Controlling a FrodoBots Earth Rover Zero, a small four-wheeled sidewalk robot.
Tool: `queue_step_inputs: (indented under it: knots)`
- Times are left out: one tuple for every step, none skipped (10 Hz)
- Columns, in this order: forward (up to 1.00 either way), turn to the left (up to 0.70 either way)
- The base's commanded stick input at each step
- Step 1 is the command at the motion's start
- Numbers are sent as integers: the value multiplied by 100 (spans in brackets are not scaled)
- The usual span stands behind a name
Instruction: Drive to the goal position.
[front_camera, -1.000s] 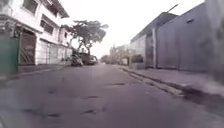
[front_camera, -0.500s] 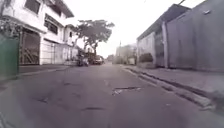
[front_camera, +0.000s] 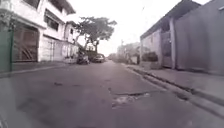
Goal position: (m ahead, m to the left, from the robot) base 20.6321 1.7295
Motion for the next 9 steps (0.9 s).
queue_step_inputs:
  knots:
    - [100, 39]
    - [100, 21]
    - [100, 2]
    - [100, 0]
    - [100, 0]
    - [100, 0]
    - [100, 0]
    - [100, 0]
    - [100, 0]
